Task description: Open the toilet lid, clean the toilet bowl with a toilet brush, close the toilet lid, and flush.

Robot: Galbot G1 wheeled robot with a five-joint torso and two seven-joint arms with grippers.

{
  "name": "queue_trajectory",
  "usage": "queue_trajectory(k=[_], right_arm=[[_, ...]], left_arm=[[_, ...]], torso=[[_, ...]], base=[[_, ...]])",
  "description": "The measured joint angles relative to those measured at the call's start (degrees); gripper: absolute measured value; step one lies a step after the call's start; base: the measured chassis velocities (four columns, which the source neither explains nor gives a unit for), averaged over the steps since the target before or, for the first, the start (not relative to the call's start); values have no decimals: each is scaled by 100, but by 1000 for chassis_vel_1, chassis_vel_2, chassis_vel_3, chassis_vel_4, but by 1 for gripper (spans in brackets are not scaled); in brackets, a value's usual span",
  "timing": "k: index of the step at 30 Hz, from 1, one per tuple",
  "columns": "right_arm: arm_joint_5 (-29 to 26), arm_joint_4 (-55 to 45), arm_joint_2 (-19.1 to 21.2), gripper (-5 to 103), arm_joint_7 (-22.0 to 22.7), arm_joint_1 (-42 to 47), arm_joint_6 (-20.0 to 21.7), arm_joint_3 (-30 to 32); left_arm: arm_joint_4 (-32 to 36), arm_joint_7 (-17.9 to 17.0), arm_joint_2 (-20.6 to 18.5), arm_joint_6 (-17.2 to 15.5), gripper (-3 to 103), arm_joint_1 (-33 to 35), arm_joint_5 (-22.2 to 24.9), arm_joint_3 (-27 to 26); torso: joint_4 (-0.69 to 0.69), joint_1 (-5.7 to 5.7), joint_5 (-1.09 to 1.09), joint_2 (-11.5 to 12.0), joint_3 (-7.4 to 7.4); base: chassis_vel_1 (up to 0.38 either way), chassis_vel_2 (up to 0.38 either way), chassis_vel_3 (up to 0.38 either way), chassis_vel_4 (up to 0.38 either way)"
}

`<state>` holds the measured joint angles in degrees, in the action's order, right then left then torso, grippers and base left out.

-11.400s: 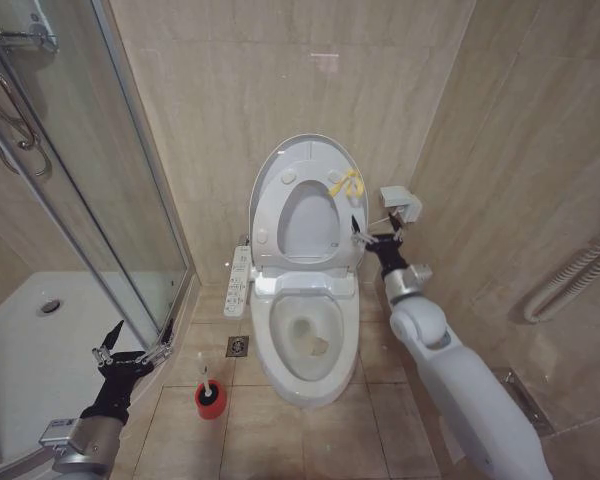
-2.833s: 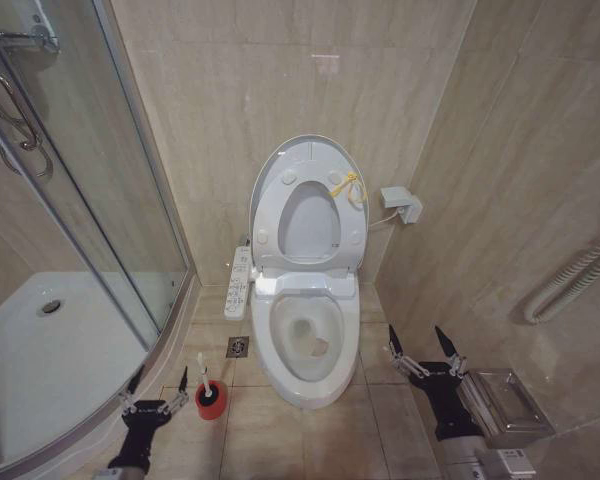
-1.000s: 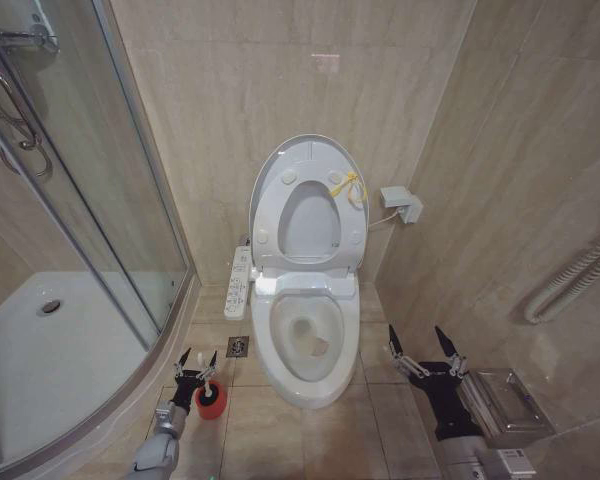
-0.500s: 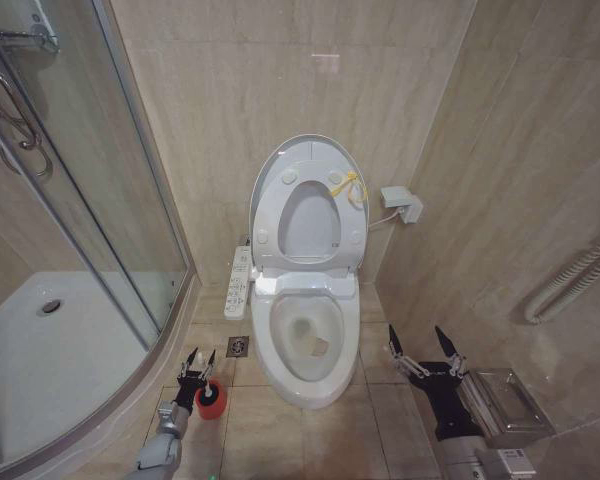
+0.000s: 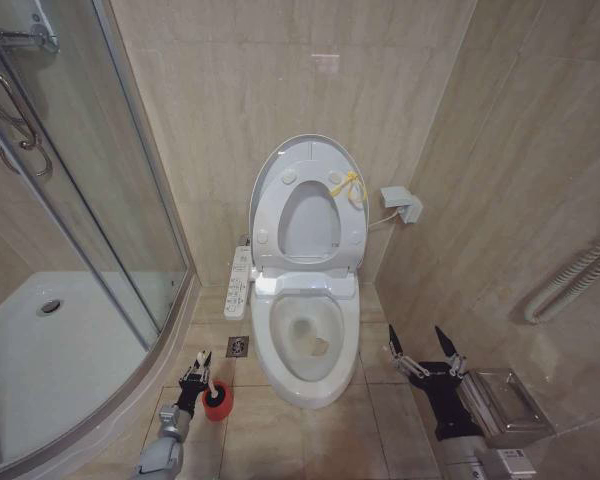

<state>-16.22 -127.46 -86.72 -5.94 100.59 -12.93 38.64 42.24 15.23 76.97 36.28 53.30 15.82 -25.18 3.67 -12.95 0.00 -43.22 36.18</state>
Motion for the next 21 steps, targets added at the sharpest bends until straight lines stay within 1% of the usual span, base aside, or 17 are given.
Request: queue_trajectory(k=[13, 21], right_arm=[[0, 0, 0, 100, 0, 0, 0, 0], [0, 0, 0, 100, 0, 0, 0, 0]], left_arm=[[14, 178, -17, 22, 20, 89, 29, -19], [179, 249, -28, 35, 20, 230, 100, -39]], torso=[[0, 0, 1, 0, 0], [0, 0, -1, 0, 0]], base=[[0, 0, 0, 0], [0, 0, 0, 0]])
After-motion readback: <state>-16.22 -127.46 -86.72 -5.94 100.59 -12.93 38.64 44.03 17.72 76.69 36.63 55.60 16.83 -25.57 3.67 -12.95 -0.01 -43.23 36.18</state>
